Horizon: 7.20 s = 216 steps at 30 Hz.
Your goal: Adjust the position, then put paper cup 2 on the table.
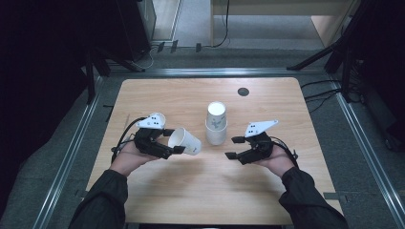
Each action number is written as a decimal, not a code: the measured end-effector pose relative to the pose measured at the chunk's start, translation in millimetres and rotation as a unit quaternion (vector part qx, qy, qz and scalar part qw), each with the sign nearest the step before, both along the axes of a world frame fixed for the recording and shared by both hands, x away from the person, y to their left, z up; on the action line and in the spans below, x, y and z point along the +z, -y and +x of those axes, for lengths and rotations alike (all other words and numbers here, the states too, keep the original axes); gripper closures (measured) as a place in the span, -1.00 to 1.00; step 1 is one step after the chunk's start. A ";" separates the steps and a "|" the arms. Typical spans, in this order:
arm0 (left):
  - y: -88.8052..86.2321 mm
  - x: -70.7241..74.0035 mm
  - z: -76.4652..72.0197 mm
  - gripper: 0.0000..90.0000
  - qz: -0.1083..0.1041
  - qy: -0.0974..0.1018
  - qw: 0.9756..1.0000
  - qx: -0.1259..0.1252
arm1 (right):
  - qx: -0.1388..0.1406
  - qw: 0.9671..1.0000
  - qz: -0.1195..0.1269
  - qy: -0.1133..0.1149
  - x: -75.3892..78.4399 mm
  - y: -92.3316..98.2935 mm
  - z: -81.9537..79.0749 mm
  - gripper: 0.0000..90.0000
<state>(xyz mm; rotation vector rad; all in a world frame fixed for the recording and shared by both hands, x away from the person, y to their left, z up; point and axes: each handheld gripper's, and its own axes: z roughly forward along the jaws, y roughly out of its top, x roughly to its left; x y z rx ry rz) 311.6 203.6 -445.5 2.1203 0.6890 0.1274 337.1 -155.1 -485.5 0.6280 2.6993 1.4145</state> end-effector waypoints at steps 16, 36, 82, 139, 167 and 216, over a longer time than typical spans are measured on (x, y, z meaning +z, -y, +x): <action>-27.7 3.7 -2.7 -0.46 0.022 -0.004 0.999 0.038 | -0.008 1.000 0.001 0.000 -1.3 0.6 0.7 -0.27; -62.8 -0.8 -9.1 -0.46 0.066 -0.026 0.993 0.097 | -0.029 0.999 0.024 -0.013 -1.1 7.4 9.5 -0.27; -43.1 -19.1 17.5 -0.46 0.291 -0.061 0.947 0.124 | -0.050 0.999 0.011 -0.018 -4.7 15.1 9.3 -0.26; -46.0 -8.6 13.8 -0.74 0.255 -0.059 0.958 0.115 | -0.046 0.999 0.010 -0.016 -5.2 14.2 8.6 -0.26; -51.7 22.4 6.3 -0.72 0.150 -0.023 0.980 0.127 | -0.036 0.999 0.012 -0.016 -5.0 12.2 9.4 -0.26; 15.3 8.3 -13.0 -0.71 0.052 0.022 0.995 0.088 | -0.028 0.999 0.011 0.010 -1.1 7.5 6.9 -0.27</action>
